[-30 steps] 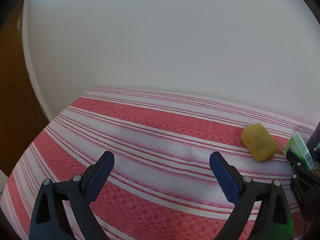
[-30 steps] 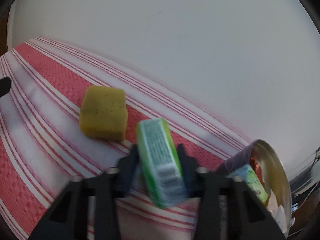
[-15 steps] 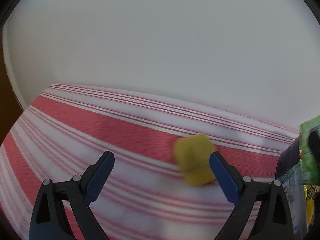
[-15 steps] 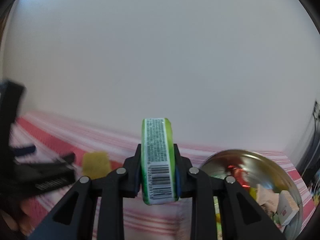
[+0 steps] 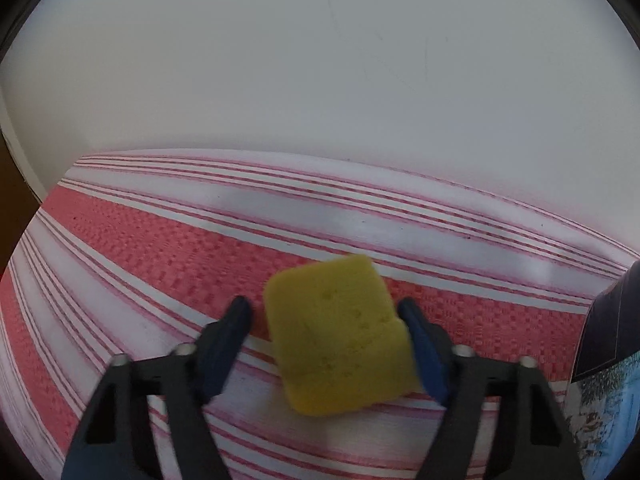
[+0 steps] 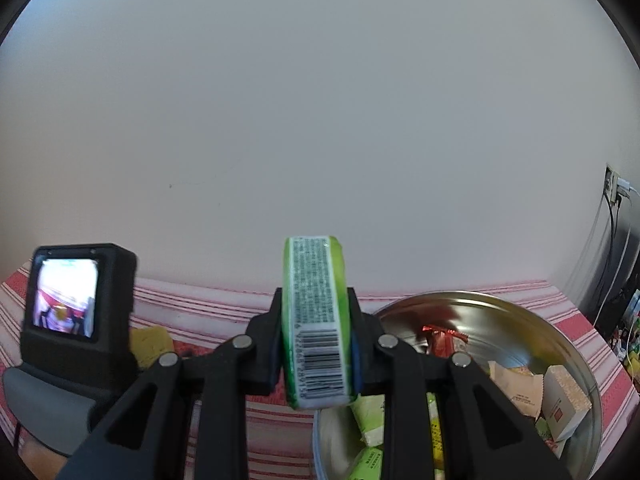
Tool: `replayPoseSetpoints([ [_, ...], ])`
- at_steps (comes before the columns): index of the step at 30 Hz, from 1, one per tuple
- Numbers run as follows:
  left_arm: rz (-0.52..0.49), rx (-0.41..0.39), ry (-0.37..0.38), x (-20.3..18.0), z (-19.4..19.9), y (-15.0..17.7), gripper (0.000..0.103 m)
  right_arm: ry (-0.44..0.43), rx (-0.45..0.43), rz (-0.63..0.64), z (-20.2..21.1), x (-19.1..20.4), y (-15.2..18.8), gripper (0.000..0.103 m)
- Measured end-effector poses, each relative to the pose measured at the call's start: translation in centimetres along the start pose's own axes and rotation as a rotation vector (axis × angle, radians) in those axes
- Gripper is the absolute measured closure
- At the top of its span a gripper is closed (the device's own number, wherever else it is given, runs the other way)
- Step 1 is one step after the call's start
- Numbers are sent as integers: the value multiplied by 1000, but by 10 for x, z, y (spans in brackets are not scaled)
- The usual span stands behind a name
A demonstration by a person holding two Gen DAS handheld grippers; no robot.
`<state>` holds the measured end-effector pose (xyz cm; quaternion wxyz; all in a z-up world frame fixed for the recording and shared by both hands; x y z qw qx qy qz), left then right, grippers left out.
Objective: Organize objects
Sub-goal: 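Grasp the small green box with the right gripper while the left grasps the yellow sponge cake, then carry the green box and sponge cake over the tin and open both grippers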
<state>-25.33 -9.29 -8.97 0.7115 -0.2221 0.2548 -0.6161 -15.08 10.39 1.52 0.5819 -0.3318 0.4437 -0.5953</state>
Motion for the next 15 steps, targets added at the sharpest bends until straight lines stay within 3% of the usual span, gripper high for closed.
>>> replayPoseSetpoints([
  [5, 15, -26, 29, 16, 10, 6, 46, -33, 4, -62, -1, -4, -2, 77],
  [9, -36, -139, -36, 25, 32, 7, 46, -83, -14, -85, 1, -19, 5, 77],
  [15, -84, -276, -111, 40, 68, 21, 46, -108, -6, -78, 4, 2, 18, 77],
])
Point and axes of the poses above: each gripper's, at about its wrist camera, not at the fingertips, and z roughly against the way its jaws point, x to its left, y to its underside, the point moved 5 cm from there along -z, roughly the way its jaws point, and after that the axes turned 6 degrees about y, right-handed, at the moved point
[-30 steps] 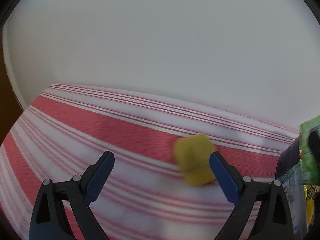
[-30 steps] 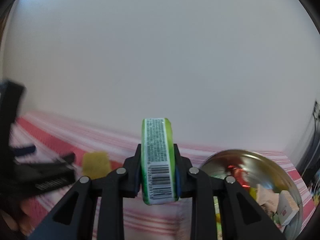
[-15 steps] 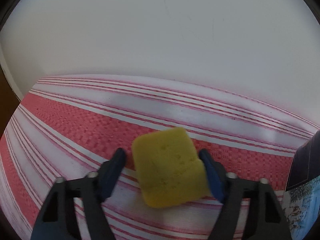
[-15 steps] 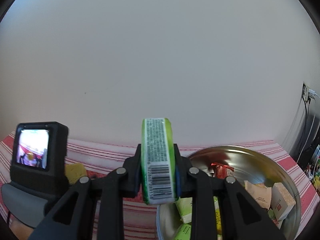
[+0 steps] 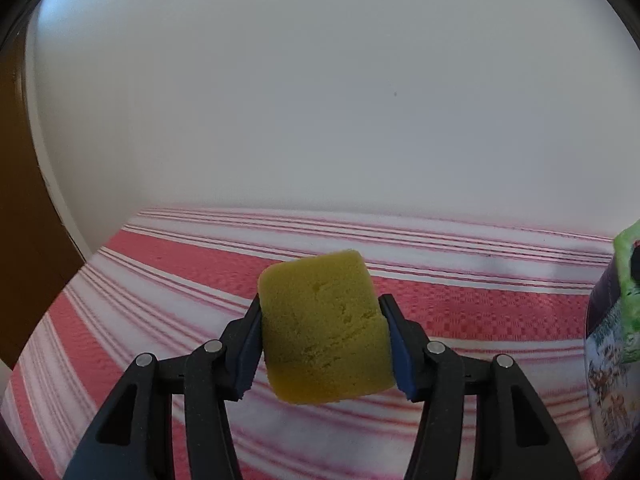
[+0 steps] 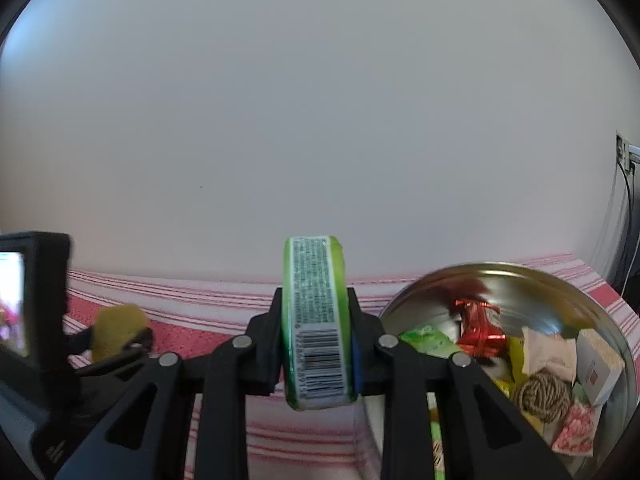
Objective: Organize objects
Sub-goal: 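Carry the green box and sponge cake over the tin and open both grippers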
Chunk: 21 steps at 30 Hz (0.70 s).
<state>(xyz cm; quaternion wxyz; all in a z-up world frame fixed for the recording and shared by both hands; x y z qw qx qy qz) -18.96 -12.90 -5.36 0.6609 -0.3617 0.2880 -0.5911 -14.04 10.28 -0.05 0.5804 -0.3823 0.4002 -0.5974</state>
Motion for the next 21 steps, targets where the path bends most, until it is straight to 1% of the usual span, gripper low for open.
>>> replayPoseSetpoints([
  [4, -9, -24, 6, 9, 16, 5, 46, 8, 0, 14, 13, 5, 8, 77],
  [6, -10, -24, 17, 2, 18, 9, 46, 14, -10, 23, 24, 10, 10, 77],
  [9, -9, -32, 31, 2, 24, 8, 46, 20, -16, 12, 35, 7, 15, 77],
  [13, 2, -46, 50, 19, 32, 15, 46, 44, -28, 13, 50, 6, 21, 77],
  [17, 18, -64, 48, -2, 60, 23, 46, 45, -20, 14, 63, 11, 24, 77],
  [21, 30, -69, 54, -2, 65, 27, 46, 52, -17, 17, 72, 11, 26, 77],
])
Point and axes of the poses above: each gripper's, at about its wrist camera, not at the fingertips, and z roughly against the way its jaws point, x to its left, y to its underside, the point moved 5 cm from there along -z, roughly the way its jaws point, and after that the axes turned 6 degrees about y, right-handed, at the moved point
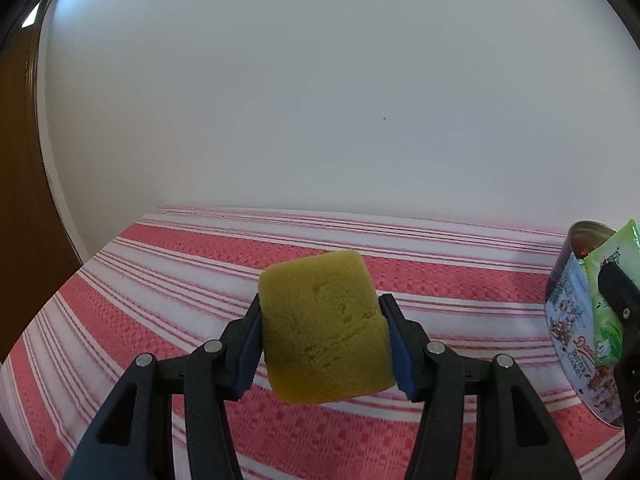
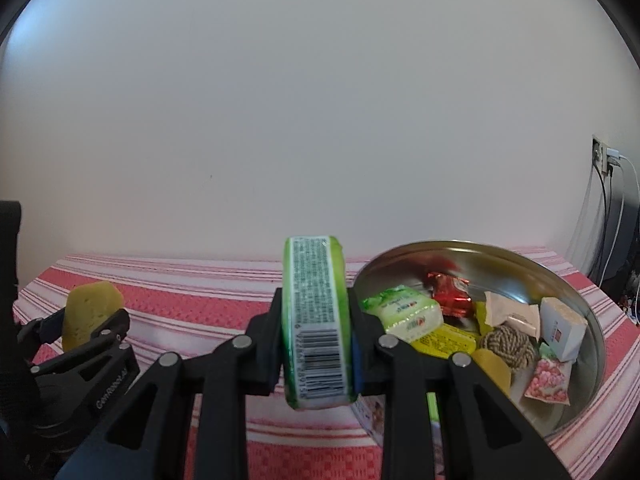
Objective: Organize objects
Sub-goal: 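Carry the green box and sponge cake over the tin and open both grippers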
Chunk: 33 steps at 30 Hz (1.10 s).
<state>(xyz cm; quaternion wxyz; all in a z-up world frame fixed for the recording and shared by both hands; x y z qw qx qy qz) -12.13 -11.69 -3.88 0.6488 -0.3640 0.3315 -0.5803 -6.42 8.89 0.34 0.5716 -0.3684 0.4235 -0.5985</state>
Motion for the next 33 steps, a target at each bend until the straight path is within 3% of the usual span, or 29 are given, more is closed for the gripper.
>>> replayPoseSetpoints([
  [4, 10, -3, 12, 2, 7, 4, 46, 7, 3, 0, 32, 17, -3, 77],
  [15, 17, -20, 20, 2, 29, 14, 46, 8, 5, 0, 66, 35, -3, 77],
  [33, 13, -4, 43, -16, 51, 27, 46, 0, 3, -15, 39, -23, 16, 77],
])
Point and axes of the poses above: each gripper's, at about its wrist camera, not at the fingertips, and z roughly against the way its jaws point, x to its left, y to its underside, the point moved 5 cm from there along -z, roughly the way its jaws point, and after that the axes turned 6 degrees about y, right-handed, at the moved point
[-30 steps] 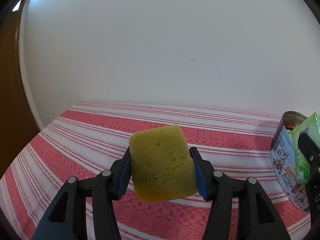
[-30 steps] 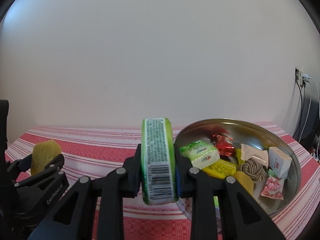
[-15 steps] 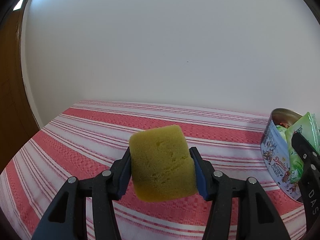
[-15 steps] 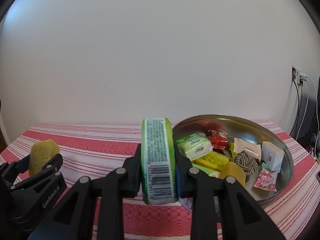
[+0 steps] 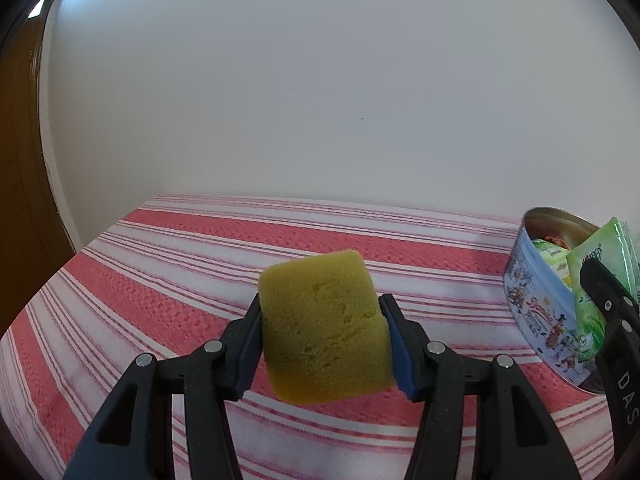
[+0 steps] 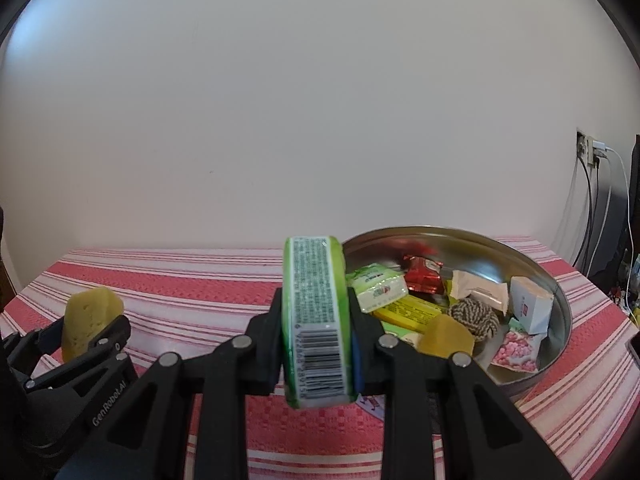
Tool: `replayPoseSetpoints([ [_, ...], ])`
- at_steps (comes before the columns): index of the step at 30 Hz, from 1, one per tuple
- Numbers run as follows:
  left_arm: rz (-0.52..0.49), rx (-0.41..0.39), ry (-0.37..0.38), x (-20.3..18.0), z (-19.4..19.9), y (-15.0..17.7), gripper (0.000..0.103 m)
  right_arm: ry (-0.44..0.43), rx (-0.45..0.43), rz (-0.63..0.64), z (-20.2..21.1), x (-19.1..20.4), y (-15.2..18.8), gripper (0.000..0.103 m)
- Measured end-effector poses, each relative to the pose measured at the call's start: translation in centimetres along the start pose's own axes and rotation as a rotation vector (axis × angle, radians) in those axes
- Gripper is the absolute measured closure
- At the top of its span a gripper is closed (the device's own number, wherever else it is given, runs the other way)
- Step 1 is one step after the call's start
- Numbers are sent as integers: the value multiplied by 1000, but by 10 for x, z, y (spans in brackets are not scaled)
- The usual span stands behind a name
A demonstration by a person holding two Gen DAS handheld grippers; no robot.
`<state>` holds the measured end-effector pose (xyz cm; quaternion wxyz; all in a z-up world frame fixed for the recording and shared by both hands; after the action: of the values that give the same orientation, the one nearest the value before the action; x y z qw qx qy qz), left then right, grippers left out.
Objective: Organize objects
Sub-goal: 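Carry the green box and sponge cake over the tin and open both grippers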
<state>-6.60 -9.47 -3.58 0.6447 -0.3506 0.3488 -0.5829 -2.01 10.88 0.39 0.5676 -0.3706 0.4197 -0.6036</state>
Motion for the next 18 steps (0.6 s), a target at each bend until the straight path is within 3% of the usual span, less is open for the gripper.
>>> replayPoseSetpoints([
  [18, -27, 16, 90, -50, 16, 10, 46, 42, -48, -57, 31, -52, 2, 77],
])
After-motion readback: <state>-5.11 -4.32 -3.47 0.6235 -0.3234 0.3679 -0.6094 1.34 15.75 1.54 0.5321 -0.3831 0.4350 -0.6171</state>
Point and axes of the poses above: each gripper's, at about its wrist camera, not at the fingertips, and z roughly against the way its jaws point, x to its left, y to its underside, the point moved 5 cm from there along -z, roughly the way its jaws point, and after that the axes turned 6 degrees about y, right-handed, at the moved point
